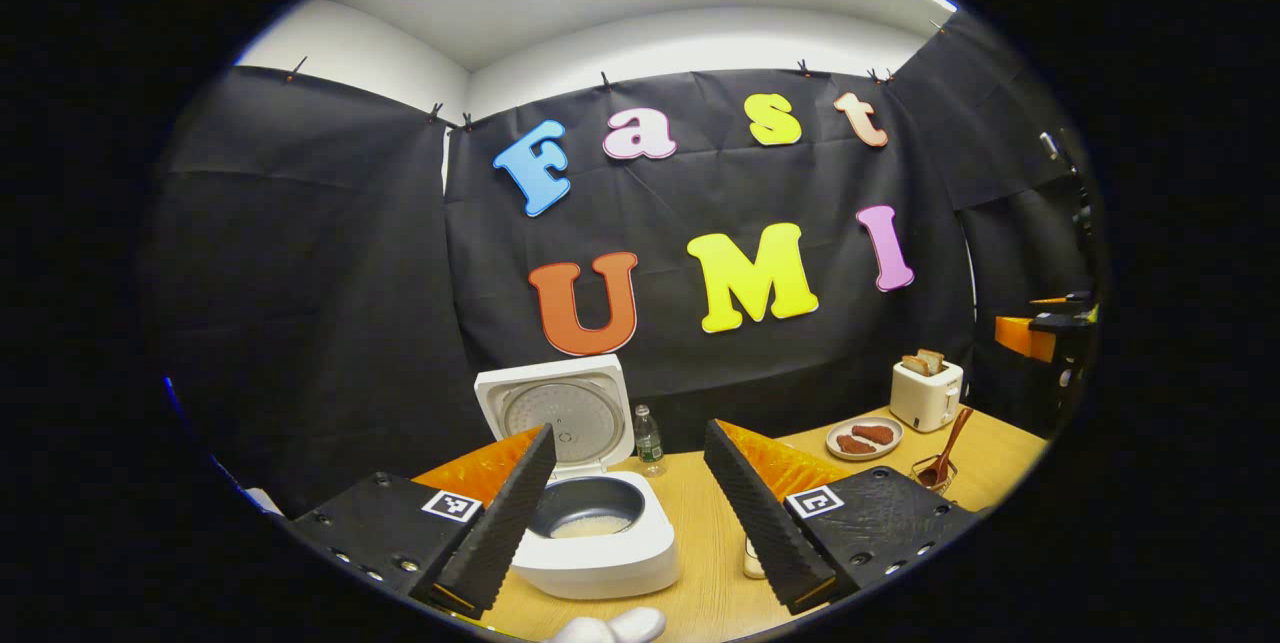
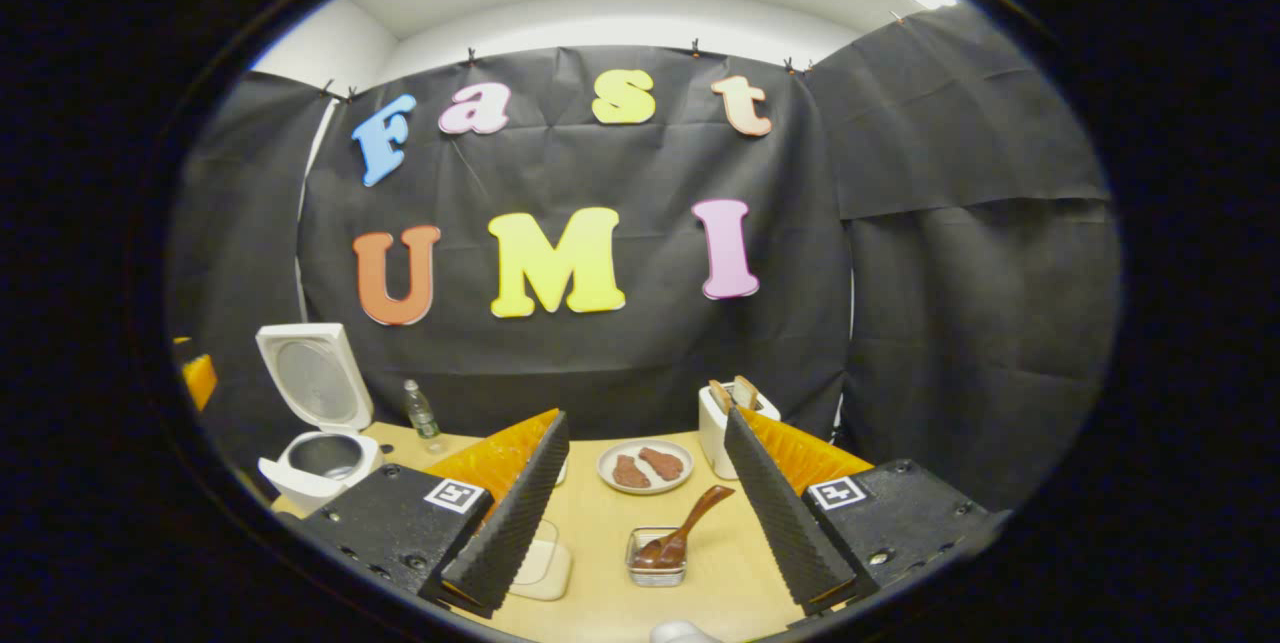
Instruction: Close the left gripper, press the button to open the rice cooker; take a wooden spoon from the chopstick holder with the right hand, scoop a spoonful of rice and pour it into the rice cooker, then put the wooden spoon back into the chopstick holder.
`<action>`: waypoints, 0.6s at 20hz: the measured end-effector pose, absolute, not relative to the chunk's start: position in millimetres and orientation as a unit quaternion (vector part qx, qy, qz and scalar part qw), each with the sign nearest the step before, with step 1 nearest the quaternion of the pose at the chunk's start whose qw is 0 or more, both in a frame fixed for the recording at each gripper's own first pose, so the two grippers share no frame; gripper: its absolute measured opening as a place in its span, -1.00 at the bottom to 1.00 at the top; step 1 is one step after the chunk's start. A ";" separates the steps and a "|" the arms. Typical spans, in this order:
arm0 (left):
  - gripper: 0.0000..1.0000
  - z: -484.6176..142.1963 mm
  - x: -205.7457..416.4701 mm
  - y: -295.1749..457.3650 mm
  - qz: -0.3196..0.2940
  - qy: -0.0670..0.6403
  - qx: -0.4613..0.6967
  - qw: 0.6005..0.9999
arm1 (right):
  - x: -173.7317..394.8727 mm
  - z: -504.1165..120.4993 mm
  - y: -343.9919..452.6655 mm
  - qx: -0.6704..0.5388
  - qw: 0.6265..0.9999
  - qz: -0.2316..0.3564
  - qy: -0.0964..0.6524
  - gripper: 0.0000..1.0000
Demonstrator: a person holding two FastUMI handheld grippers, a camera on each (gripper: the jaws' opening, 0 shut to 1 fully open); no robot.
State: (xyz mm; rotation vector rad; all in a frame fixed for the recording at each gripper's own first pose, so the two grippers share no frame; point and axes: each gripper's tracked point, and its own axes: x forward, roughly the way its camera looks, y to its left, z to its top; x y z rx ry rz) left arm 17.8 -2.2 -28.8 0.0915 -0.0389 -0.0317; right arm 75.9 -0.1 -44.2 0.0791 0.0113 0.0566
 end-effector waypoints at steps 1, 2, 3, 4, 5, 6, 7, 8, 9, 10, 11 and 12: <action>0.90 -21.4 23.4 2.4 -0.012 -0.025 0.046 0.999 | 64.0 -33.6 6.4 0.035 0.999 0.032 0.001 0.97; 0.90 -14.3 28.0 6.8 -0.009 -0.032 0.048 0.998 | 53.8 -28.3 8.5 0.025 0.999 0.035 -0.004 0.97; 0.90 -6.7 33.3 9.9 -0.007 -0.039 0.050 0.998 | 44.4 -22.9 11.9 0.013 0.999 0.036 -0.004 0.97; 0.90 0.3 38.8 14.2 -0.003 -0.042 0.052 0.998 | 35.9 -15.6 15.6 0.006 0.999 0.041 -0.011 0.97; 0.90 5.7 45.9 16.2 -0.004 -0.043 0.049 0.998 | 27.2 -11.7 20.5 0.006 0.999 0.044 -0.011 0.99; 0.89 12.6 53.1 22.9 0.002 -0.043 0.045 0.998 | 20.8 -11.4 23.3 0.009 0.999 0.048 -0.009 0.97; 0.90 21.1 63.5 27.5 0.004 -0.042 0.040 0.998 | 14.9 -11.4 24.7 0.012 0.999 0.050 -0.007 1.00; 0.90 27.7 75.6 32.0 0.011 -0.040 0.037 0.998 | 11.1 -14.4 24.2 0.013 0.999 0.053 -0.001 0.99; 0.90 38.0 91.7 35.4 0.013 -0.041 0.038 0.998 | 7.6 -17.7 25.5 0.015 0.998 0.055 0.006 1.00; 0.89 46.0 110.0 42.7 0.024 -0.034 0.042 0.998 | 5.4 -21.8 27.3 0.016 0.998 0.058 0.013 1.00; 0.89 53.3 129.6 48.3 0.028 -0.028 0.043 0.998 | 3.4 -26.8 29.6 0.017 0.998 0.060 0.023 1.00; 0.90 62.2 149.6 57.5 0.040 -0.016 0.043 0.998 | -3.8 -28.5 29.1 0.019 0.997 0.065 0.032 1.00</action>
